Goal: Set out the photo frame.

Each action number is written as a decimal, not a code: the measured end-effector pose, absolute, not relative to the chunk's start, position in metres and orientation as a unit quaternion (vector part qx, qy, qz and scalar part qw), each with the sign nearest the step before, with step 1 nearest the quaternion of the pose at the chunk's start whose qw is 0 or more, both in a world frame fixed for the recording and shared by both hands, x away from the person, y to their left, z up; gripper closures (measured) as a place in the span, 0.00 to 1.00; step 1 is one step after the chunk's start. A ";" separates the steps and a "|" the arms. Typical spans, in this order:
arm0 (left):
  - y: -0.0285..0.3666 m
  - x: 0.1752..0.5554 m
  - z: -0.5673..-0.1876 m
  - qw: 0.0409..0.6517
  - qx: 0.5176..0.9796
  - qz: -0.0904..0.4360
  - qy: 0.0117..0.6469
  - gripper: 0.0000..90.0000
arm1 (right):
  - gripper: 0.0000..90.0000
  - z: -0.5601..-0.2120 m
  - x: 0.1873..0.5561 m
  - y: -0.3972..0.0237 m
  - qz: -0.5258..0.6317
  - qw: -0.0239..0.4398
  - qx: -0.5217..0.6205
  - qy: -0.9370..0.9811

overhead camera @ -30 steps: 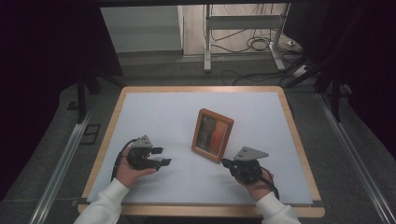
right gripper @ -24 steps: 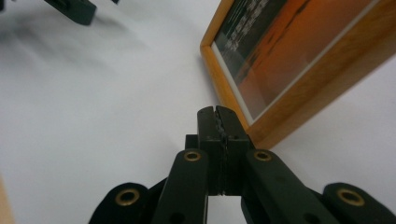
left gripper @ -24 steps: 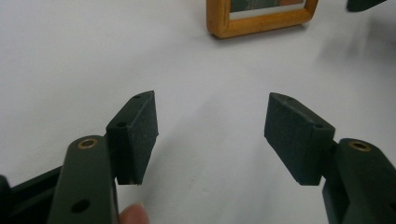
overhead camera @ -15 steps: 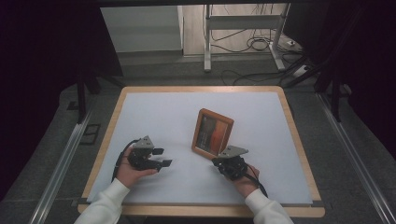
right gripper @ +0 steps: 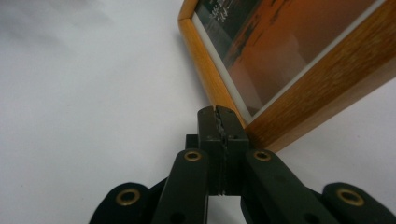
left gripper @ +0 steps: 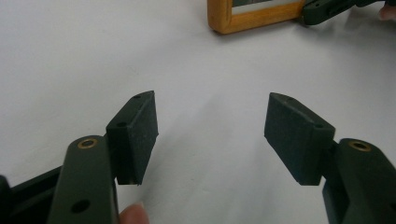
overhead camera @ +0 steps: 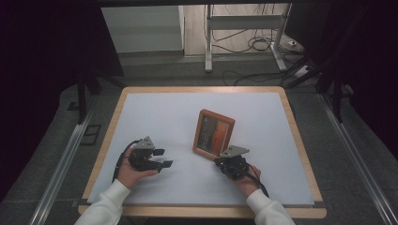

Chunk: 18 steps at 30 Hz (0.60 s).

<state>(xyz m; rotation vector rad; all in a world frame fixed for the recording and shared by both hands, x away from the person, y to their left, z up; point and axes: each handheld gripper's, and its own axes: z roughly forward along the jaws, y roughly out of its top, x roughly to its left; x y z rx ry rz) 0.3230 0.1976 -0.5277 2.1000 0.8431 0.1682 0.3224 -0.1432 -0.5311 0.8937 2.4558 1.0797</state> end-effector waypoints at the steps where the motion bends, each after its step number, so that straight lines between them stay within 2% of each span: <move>1: 0.198 0.323 -0.528 0.423 0.839 0.067 0.337 0.38 | 1.00 -0.531 0.322 -0.144 0.377 0.156 0.314 0.857; 18: 0.199 0.323 -0.528 0.423 0.839 0.069 0.336 0.38 | 1.00 -0.530 0.327 -0.157 0.374 0.164 0.325 0.853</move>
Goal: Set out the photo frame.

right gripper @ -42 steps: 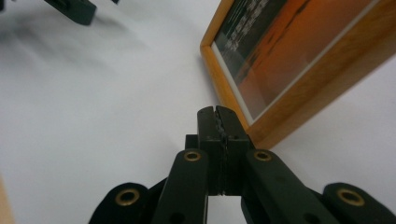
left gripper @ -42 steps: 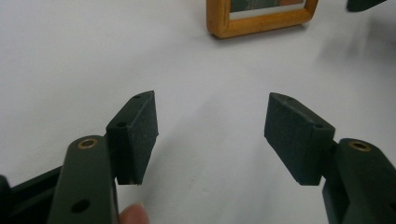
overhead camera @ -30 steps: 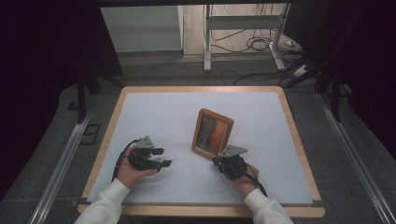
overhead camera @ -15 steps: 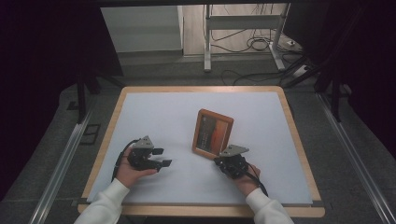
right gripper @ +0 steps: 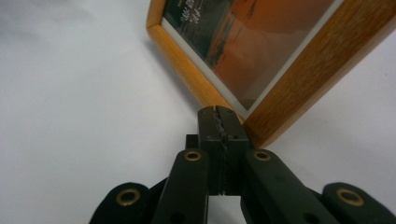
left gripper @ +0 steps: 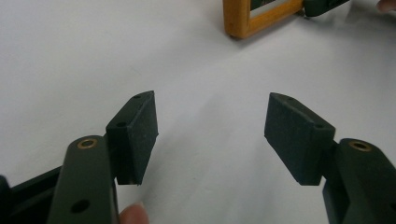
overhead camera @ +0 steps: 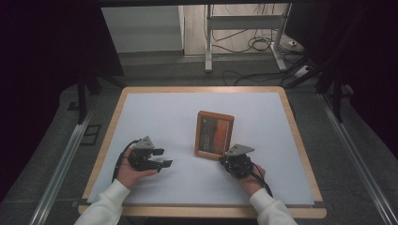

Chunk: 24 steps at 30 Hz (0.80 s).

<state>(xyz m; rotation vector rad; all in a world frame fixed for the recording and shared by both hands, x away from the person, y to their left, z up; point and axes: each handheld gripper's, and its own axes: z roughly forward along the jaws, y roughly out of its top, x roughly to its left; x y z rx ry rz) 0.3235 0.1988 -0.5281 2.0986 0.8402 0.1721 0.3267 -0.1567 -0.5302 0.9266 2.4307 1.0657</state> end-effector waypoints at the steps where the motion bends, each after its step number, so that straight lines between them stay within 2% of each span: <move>1: 0.199 0.323 -0.528 0.423 0.839 0.069 0.336 0.38 | 1.00 -0.530 0.327 -0.157 0.373 0.165 0.326 0.852; 24: 0.199 0.324 -0.529 0.422 0.839 0.069 0.336 0.38 | 1.00 -0.527 0.326 -0.166 0.380 0.177 0.324 0.848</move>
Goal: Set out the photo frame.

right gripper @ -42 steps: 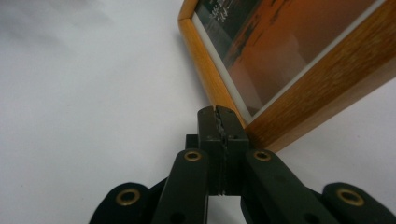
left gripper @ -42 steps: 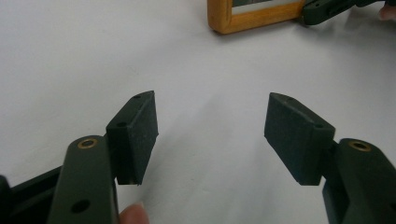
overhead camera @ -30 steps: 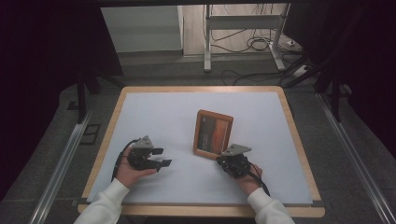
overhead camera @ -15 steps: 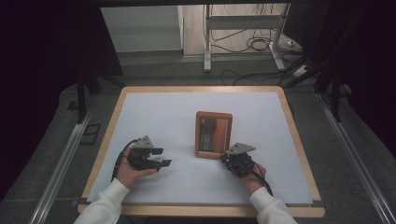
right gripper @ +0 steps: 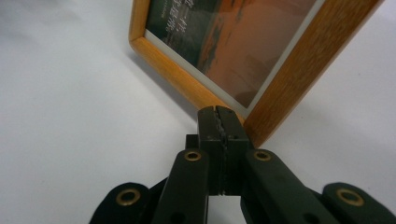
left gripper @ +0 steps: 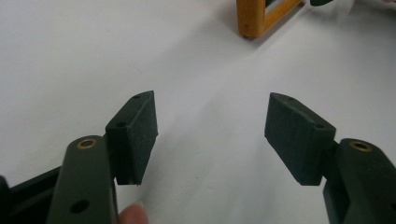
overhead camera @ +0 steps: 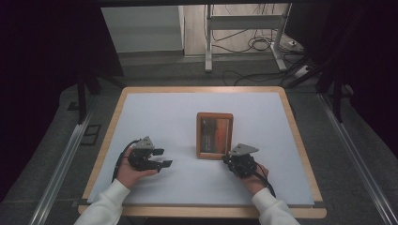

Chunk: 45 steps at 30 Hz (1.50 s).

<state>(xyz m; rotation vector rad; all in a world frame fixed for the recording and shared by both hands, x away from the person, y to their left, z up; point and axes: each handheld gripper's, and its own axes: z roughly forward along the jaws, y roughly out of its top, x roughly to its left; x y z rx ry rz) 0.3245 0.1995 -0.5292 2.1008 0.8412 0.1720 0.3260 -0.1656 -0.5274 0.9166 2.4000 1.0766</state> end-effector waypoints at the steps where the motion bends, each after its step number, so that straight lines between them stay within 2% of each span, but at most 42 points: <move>1: 0.200 0.325 -0.529 0.422 0.839 0.069 0.336 0.38 | 1.00 -0.527 0.325 -0.166 0.380 0.179 0.324 0.848; 15: 0.203 0.322 -0.526 0.430 0.832 0.084 0.341 0.38 | 1.00 -0.520 0.320 -0.178 0.386 0.190 0.325 0.842; 27: 0.193 0.315 -0.525 0.418 0.839 0.098 0.334 0.38 | 0.99 -0.505 0.307 -0.210 0.426 0.181 0.344 0.817; 29: 0.192 0.315 -0.525 0.416 0.840 0.100 0.334 0.38 | 0.91 -0.504 0.306 -0.217 0.436 0.170 0.342 0.815; 32: 0.194 0.312 -0.526 0.415 0.839 0.101 0.338 0.38 | 0.73 -0.505 0.304 -0.226 0.440 0.167 0.345 0.812; 37: 0.197 0.305 -0.525 0.420 0.832 0.109 0.347 0.38 | 0.49 -0.508 0.295 -0.244 0.438 0.186 0.353 0.806; 45: 0.199 0.300 -0.527 0.419 0.828 0.113 0.355 0.38 | 0.38 -0.510 0.282 -0.280 0.438 0.209 0.389 0.783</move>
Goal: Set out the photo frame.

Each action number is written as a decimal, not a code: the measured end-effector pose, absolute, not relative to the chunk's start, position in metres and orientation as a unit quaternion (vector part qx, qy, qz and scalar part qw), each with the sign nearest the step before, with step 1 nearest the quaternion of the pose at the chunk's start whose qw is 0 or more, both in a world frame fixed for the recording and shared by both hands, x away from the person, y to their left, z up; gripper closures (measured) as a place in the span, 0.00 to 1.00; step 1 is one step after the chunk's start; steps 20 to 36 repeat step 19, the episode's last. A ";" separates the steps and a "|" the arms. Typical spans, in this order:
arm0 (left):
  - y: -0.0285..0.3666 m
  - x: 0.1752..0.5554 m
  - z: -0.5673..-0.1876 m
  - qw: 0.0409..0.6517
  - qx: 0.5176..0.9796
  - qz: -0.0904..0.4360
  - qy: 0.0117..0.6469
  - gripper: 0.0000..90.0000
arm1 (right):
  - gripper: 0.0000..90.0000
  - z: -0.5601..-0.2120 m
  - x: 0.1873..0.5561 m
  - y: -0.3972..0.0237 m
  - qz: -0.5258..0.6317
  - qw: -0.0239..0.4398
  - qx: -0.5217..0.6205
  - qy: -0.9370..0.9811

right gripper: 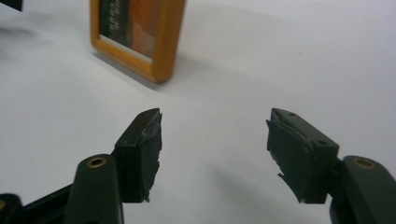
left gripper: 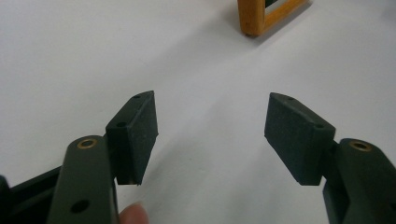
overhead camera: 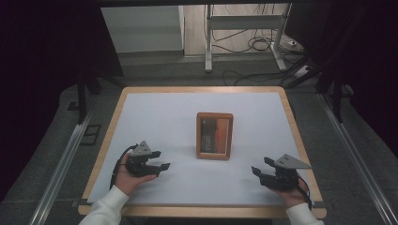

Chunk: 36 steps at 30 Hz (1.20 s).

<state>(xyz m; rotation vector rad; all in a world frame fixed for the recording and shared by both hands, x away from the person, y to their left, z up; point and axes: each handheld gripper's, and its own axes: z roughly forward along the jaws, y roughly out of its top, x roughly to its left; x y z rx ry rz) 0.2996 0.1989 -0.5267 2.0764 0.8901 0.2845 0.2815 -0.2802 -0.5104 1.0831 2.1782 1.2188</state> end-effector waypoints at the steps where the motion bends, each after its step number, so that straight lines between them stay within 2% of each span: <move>1: 0.199 0.299 -0.527 0.419 0.828 0.114 0.356 0.38 | 0.37 -0.511 0.281 -0.283 0.435 0.211 0.392 0.783; 6: 0.200 0.298 -0.528 0.418 0.826 0.116 0.359 0.38 | 0.35 -0.517 0.286 -0.292 0.427 0.211 0.409 0.779; 19: 0.201 0.300 -0.531 0.412 0.830 0.116 0.357 0.38 | 0.32 -0.516 0.291 -0.283 0.427 0.216 0.400 0.782; 36: 0.201 0.300 -0.531 0.412 0.830 0.116 0.357 0.38 | 0.32 -0.516 0.291 -0.283 0.427 0.216 0.400 0.782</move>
